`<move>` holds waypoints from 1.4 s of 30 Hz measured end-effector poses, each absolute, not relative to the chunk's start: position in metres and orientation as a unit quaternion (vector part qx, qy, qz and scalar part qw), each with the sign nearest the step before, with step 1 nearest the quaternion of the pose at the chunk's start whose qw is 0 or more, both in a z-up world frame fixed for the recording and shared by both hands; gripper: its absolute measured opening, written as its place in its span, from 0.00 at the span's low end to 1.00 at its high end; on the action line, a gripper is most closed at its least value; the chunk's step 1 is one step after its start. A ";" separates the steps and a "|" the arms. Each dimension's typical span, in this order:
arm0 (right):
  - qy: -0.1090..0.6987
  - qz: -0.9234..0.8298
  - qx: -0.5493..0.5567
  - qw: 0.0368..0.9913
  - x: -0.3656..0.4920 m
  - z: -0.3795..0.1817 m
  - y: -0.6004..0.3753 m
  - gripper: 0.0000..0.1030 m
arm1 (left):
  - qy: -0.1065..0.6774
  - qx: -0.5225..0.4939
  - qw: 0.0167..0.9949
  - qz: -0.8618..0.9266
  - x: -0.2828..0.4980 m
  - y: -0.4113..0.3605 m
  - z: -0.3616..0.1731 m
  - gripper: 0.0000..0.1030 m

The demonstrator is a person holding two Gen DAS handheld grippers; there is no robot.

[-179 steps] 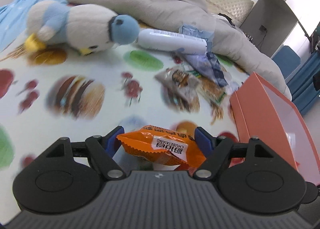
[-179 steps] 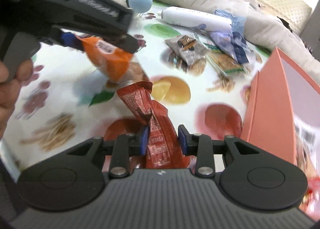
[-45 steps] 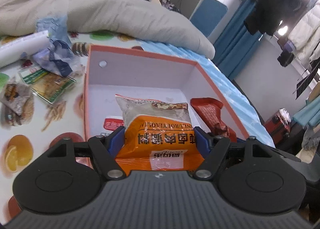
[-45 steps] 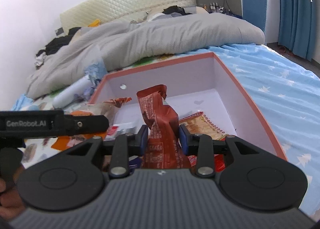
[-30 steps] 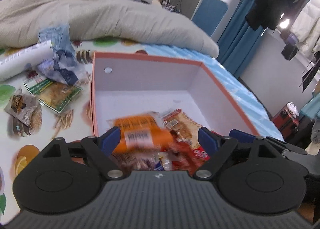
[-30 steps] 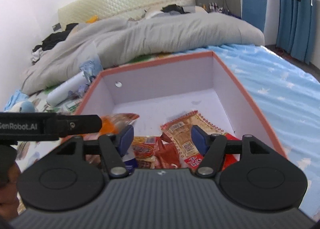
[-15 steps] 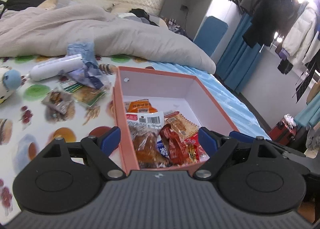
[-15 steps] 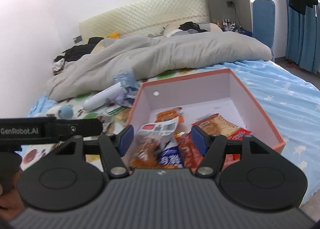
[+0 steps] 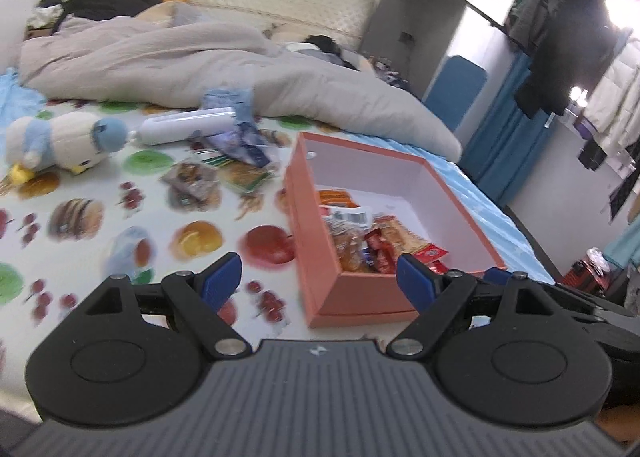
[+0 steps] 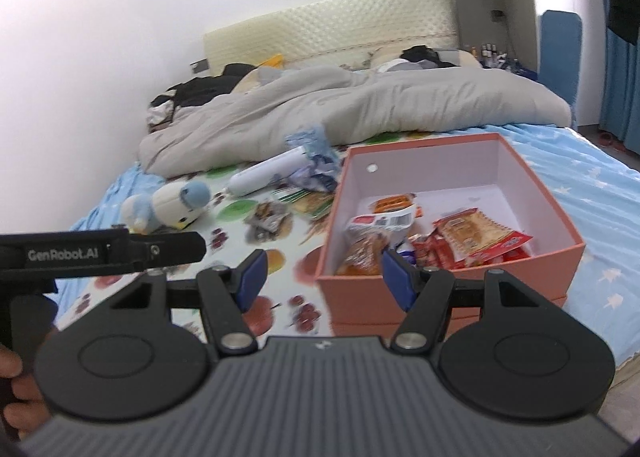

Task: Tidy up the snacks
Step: 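Withdraw both tools from the box back toward the snack pile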

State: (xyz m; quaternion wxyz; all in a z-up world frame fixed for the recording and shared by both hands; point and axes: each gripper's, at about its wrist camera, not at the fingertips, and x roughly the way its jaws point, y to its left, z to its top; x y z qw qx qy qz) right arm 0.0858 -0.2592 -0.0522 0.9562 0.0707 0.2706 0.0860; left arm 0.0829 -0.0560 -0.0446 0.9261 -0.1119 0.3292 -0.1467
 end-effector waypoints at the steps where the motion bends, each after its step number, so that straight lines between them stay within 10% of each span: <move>1: 0.270 0.091 0.069 0.956 0.082 -0.051 -0.255 0.64 | 0.328 -0.117 0.927 -0.139 0.078 -0.049 -0.044 0.85; 17: 0.281 0.130 0.023 0.951 0.083 -0.058 -0.214 0.64 | 0.320 -0.160 0.931 -0.078 0.058 0.014 -0.058 0.85; 42: 0.278 0.087 0.100 0.951 0.213 -0.141 -0.126 0.54 | 0.369 -0.189 0.906 -0.080 0.257 0.091 -0.186 0.85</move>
